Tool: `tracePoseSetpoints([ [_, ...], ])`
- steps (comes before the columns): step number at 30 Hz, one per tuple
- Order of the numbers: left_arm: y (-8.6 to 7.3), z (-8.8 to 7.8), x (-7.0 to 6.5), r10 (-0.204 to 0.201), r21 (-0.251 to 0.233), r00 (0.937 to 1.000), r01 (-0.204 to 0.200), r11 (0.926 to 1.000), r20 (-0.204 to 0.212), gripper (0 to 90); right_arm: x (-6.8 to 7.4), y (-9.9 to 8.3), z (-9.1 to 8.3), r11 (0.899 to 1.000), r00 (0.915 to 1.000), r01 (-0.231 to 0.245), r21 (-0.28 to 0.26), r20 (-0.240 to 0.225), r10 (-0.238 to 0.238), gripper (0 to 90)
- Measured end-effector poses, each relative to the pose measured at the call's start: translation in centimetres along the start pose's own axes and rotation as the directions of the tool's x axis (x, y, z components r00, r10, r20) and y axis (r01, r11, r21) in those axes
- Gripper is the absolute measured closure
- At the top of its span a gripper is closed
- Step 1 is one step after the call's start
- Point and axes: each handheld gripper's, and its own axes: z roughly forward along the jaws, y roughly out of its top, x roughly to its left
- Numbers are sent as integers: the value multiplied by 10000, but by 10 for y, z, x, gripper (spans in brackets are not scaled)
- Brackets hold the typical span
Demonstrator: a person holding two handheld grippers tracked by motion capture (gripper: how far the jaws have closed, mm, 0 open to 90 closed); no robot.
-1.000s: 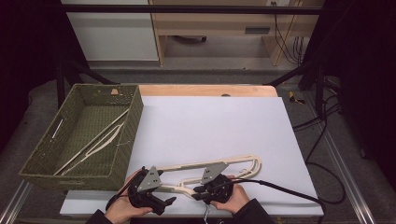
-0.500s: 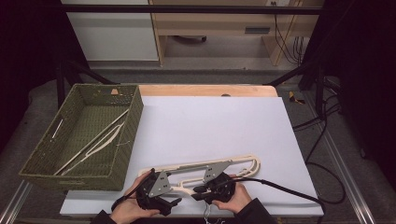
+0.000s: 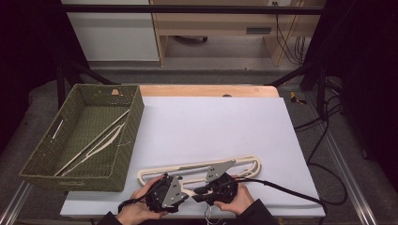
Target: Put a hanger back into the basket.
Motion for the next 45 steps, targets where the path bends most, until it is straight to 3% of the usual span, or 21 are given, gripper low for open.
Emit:
tracePoseSetpoints([
  [6,3,3,-3,298,225,9994,-294,9993,-202,572,1,0,1,9999,9999,94,120,-41,-94,739],
  [8,3,3,-3,272,301,9995,-266,9992,-189,581,2,0,1,9999,9999,105,93,-49,-104,739],
  [16,6,2,-7,819,597,9952,-787,9951,-538,612,3,1,0,10000,10000,-28,92,-88,29,737],
  [23,6,1,-9,1060,711,9920,-1011,9923,-690,634,4,2,-3,9998,9999,146,-120,30,-146,719],
  [27,6,1,-9,1350,963,9887,-1284,9870,-653,635,5,3,-9,9990,9995,239,-384,208,-231,681],
  [32,6,0,-8,1244,1067,9915,-1198,9870,-373,634,6,5,-18,9978,9995,200,-636,258,-184,686],
  [34,6,0,-9,1238,1052,9916,-1194,9873,-367,634,5,5,-17,9979,9996,207,-607,226,-194,683],
  [36,6,1,-10,1234,1099,9918,-1191,9868,-331,634,5,2,-9,9996,9999,122,-237,124,-119,623],
  [41,6,0,-8,1167,1214,9930,-1139,9861,-162,635,5,-1,-2,9999,9995,146,-2,-267,-146,492],
  [43,6,-1,-8,1117,1185,9936,-1090,9870,-159,634,6,-3,0,9995,9997,189,247,-180,-184,516],
  [45,6,-1,-8,1141,1226,9933,-1111,9862,-179,632,6,-4,2,9985,9993,286,467,-250,-275,627],
])
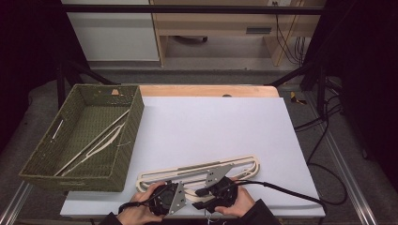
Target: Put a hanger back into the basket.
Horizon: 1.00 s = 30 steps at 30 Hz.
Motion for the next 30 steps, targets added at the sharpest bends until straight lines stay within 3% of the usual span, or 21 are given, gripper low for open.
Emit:
tracePoseSetpoints([
  [2,1,0,0,-51,8,9998,51,10000,177,633,0,0,-1,10000,10000,48,62,-13,-48,699],
  [5,1,-1,-1,-34,-32,9998,34,10000,184,633,-1,1,-3,9999,9997,56,144,-253,-53,711],
  [12,1,1,-2,-310,-207,9992,315,9993,244,621,0,1,-3,9997,9994,146,173,-306,-141,716],
  [14,2,2,-5,-387,-315,9989,396,9987,281,608,0,0,-2,9991,9993,115,402,-363,-100,717],
  [15,3,2,-5,-173,-114,9994,176,9998,308,600,-1,0,-2,9986,9992,206,483,-348,-189,717],
  [17,3,3,-6,-155,-227,9995,161,9996,282,577,-1,-3,2,9971,9993,294,702,-244,-278,716],
  [21,2,5,-6,-392,-473,9978,418,9980,535,560,-3,-6,4,9937,9991,418,1039,-52,-415,718],
  [27,2,7,-7,-346,-628,9959,399,9972,833,538,-5,-11,3,9940,9991,425,1012,-14,-426,719],
  [30,1,6,-6,-589,-603,9963,626,9962,618,533,-6,-14,2,9949,9992,400,929,-71,-395,718],
])
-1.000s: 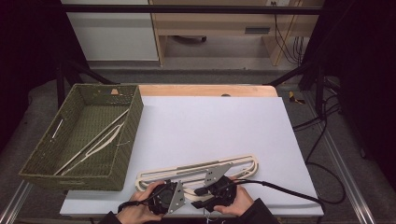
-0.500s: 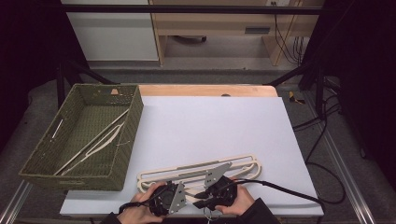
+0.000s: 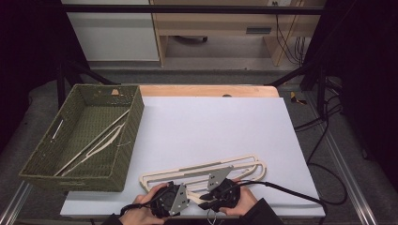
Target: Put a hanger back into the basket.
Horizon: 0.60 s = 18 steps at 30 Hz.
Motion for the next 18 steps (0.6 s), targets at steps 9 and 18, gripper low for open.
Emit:
tracePoseSetpoints([
  [9,0,-1,1,-2,-294,9996,10,9996,265,615,1,1,-4,9998,9999,123,-123,82,-122,718],
  [18,1,-7,4,-461,-293,9989,459,9985,-57,663,3,4,-15,9985,9998,187,-517,38,-185,720],
])
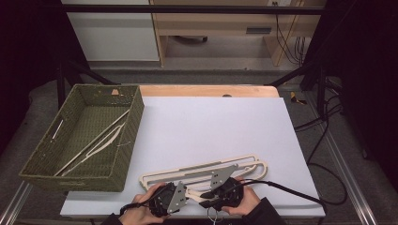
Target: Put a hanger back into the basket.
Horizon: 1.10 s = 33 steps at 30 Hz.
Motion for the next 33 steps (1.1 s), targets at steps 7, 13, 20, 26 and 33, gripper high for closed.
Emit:
tracePoseSetpoints([
  [7,1,-3,1,56,157,9998,-59,9999,215,727,0,0,-2,10000,9999,-14,3,144,14,718],
  [13,2,-3,-1,159,235,9997,-164,9996,195,737,1,0,-2,9999,9999,-44,97,153,42,716],
  [20,5,3,-9,340,686,9990,-360,9970,304,753,0,-2,1,9999,9998,-130,114,129,129,631],
  [26,10,6,-16,218,691,9998,-220,9974,29,792,-2,-5,-7,9987,9987,-385,-343,308,396,571],
  [33,14,4,-19,55,420,10000,-56,9991,41,801,-5,-7,-24,9907,9957,-522,-1255,700,613,486],
])
